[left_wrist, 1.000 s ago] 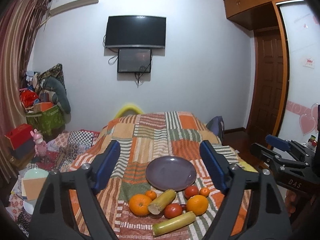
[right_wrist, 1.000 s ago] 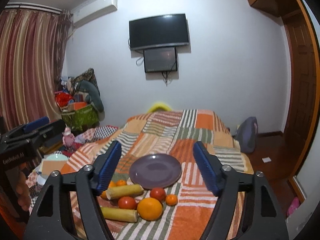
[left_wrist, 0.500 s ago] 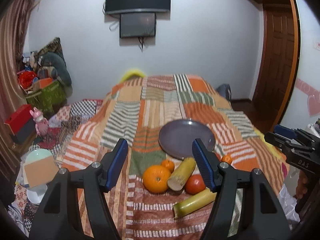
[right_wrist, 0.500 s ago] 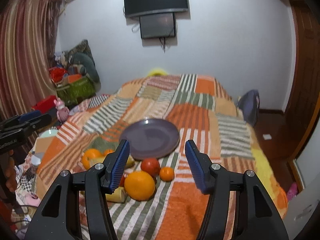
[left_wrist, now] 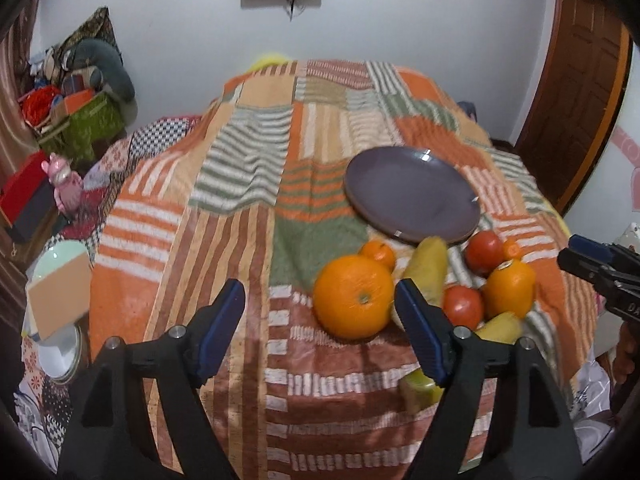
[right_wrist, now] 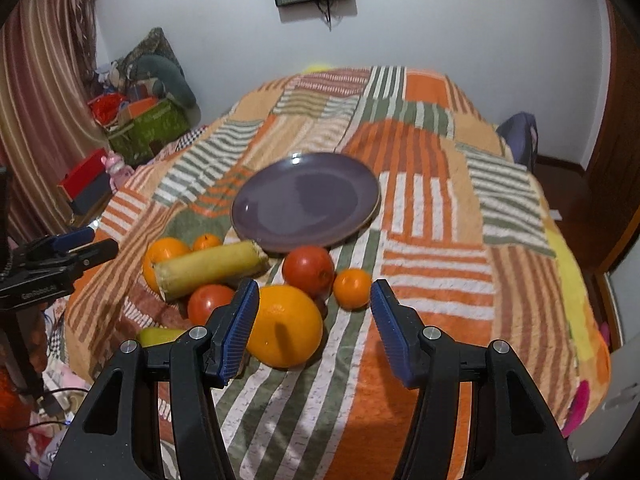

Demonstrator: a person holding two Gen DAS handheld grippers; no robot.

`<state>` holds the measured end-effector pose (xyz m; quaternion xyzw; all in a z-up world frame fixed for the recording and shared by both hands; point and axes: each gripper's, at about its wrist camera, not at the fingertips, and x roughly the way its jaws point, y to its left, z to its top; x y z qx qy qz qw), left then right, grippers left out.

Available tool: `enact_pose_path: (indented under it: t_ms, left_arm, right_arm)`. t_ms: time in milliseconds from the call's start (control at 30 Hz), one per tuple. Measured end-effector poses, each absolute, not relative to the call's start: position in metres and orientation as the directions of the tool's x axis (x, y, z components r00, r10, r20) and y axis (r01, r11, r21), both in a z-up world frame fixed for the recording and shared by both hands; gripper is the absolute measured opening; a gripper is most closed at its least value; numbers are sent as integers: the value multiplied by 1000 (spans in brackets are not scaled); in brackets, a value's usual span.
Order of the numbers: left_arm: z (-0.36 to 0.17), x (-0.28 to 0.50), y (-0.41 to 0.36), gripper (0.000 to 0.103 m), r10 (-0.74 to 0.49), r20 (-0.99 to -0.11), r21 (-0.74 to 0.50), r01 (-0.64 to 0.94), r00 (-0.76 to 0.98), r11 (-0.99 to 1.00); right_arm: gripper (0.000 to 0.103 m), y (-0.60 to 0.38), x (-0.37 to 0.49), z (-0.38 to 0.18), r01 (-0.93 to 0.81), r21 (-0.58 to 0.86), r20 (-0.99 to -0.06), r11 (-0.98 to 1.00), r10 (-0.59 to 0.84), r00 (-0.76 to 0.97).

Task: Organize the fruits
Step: 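Lower the left tool toward the large orange while the right tool approaches another orange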

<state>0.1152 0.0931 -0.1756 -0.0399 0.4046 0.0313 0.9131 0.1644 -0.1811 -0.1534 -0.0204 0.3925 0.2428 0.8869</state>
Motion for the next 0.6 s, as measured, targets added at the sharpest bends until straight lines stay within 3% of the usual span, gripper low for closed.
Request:
enact_pose_path:
  t_ms: [600]
  left_arm:
    - [-234,141,89,82,-71,-834,-99,-21,547,995]
  right_arm:
    - [59,-158,179,-186,-458,196,-784,867,419,457]
